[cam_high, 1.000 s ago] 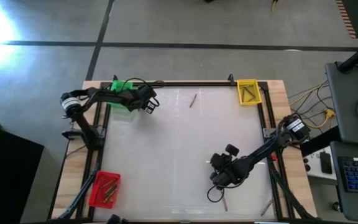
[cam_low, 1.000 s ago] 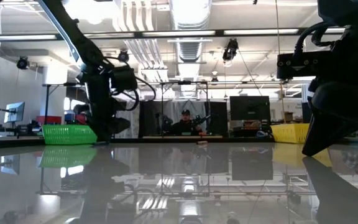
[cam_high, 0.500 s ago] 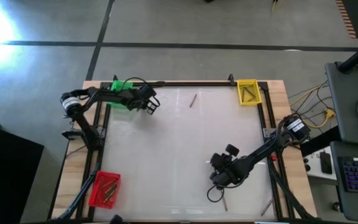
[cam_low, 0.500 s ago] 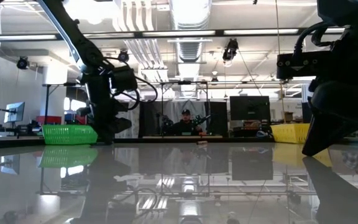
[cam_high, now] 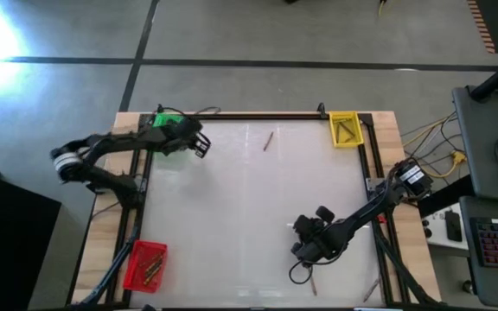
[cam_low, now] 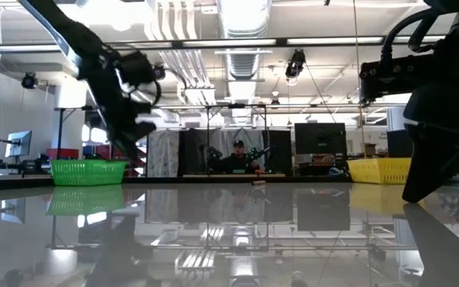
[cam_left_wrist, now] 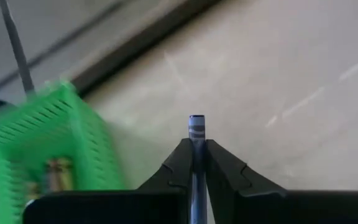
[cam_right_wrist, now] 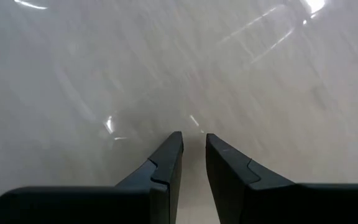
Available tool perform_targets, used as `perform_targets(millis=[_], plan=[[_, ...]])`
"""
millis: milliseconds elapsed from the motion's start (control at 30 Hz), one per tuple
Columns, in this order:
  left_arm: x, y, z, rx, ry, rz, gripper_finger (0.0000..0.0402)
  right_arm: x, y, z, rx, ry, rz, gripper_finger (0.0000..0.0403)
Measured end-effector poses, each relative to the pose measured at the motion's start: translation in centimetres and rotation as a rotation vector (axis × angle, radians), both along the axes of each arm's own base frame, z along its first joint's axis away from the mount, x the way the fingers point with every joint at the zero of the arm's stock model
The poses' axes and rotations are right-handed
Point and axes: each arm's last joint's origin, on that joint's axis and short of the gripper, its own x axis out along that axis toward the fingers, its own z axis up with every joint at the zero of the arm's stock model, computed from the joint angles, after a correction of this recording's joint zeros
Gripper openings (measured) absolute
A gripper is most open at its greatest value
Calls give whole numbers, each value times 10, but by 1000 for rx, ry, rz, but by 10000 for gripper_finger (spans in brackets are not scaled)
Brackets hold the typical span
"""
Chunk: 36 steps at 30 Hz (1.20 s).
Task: Sort crayons
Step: Put the blue crayon into the green basket, then put the brown crayon into the yellow basket
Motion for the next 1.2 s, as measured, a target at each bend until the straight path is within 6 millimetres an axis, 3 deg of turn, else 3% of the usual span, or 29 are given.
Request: perform_targets(millis=[100,200,367,467,733,867,967,1200], plan=[[-10,-5,24,96,-66,27,10,0,0,0,6,-7,-21,68],[-26,-6,34,210,-74,183,10,0,0,0,13,-20,-54,68],[-48,1,20,180,-152,321,10,1,-1,1,-4,-66,-112,68],[-59,8,11,205,-105,417,22,1,-2,1,-20,-85,-123,68],[-60,13,13,242,-113,493,117,0,-4,8,-29,-95,-101,68],[-56,14,21,220,-112,433,166,-4,-9,23,-86,-122,-71,68],[-45,9,29,148,-229,285,188,-6,-22,43,-192,-190,-66,68],[-7,-40,21,188,-488,-53,191,7,-91,83,-339,-264,-179,68]])
